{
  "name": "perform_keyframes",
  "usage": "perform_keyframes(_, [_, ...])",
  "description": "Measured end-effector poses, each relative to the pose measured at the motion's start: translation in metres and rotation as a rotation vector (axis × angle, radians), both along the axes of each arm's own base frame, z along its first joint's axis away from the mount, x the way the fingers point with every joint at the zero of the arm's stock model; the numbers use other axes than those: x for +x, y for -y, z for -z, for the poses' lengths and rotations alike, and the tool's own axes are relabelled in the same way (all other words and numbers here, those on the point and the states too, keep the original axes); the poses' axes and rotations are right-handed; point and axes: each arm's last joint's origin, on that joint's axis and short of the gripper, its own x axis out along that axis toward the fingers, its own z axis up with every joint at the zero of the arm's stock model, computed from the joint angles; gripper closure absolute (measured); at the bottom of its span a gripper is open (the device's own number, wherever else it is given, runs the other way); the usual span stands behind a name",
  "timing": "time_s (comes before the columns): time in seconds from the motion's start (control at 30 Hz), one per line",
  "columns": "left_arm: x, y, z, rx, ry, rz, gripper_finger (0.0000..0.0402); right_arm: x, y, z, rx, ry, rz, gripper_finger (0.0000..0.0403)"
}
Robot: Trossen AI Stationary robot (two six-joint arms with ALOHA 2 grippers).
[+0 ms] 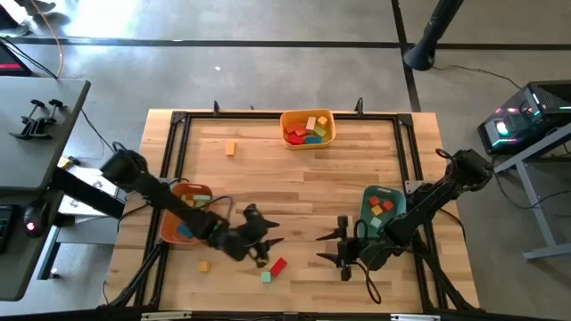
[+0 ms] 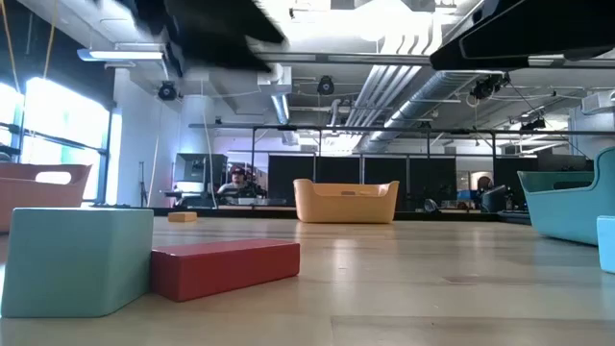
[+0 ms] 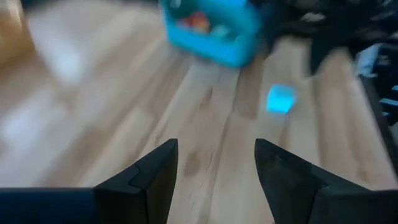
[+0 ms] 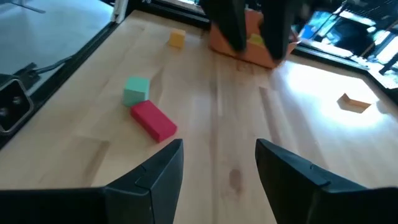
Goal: Sort blocks by size
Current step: Put the light blue small block into the green bin
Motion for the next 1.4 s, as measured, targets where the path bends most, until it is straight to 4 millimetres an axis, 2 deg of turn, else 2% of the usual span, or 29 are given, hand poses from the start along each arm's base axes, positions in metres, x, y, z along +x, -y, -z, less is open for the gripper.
perform_keyframes(0.1, [0.015,-0.013,0.024,-0.115,-0.054,-0.06,0.0204,0.003,0.003,0.0,0.032,-0.013,-0.013,0.0206])
perform_keyframes(0.17, [0.023,-0.022,0.037,-0.129,-0.093,-0.074,0.0204,0.004,0.004,0.001,0.044,-0.02,-0.022,0.0206])
perform_keyframes(0.3, [0.037,-0.032,0.048,-0.099,-0.105,0.018,0.0204,0.001,0.002,0.0,0.084,-0.022,-0.009,0.0206])
perform_keyframes(0.53, [0.055,-0.037,0.038,0.013,-0.015,0.167,0.0204,-0.022,-0.006,-0.01,0.157,-0.173,0.019,0.0206])
perform_keyframes(0.63, [0.058,-0.04,0.033,0.062,0.026,0.18,0.0204,-0.028,-0.011,-0.011,0.179,-0.254,-0.06,0.0206])
perform_keyframes(0.77, [0.066,-0.049,0.022,0.092,0.139,0.135,0.0204,-0.025,-0.019,-0.01,0.295,-0.288,-0.196,0.0206])
perform_keyframes(0.97, [0.07,-0.055,0.014,0.082,0.223,0.106,0.0204,-0.014,-0.012,-0.008,0.371,-0.351,-0.282,0.0205])
perform_keyframes(1.2, [0.069,-0.054,0.016,0.078,0.2,0.109,0.0204,-0.006,-0.004,-0.008,0.259,-0.32,-0.344,0.0205])
perform_keyframes(1.4, [0.066,-0.046,0.017,0.079,0.194,0.131,0.0204,-0.005,0.006,-0.004,0.125,-0.317,-0.242,0.0204])
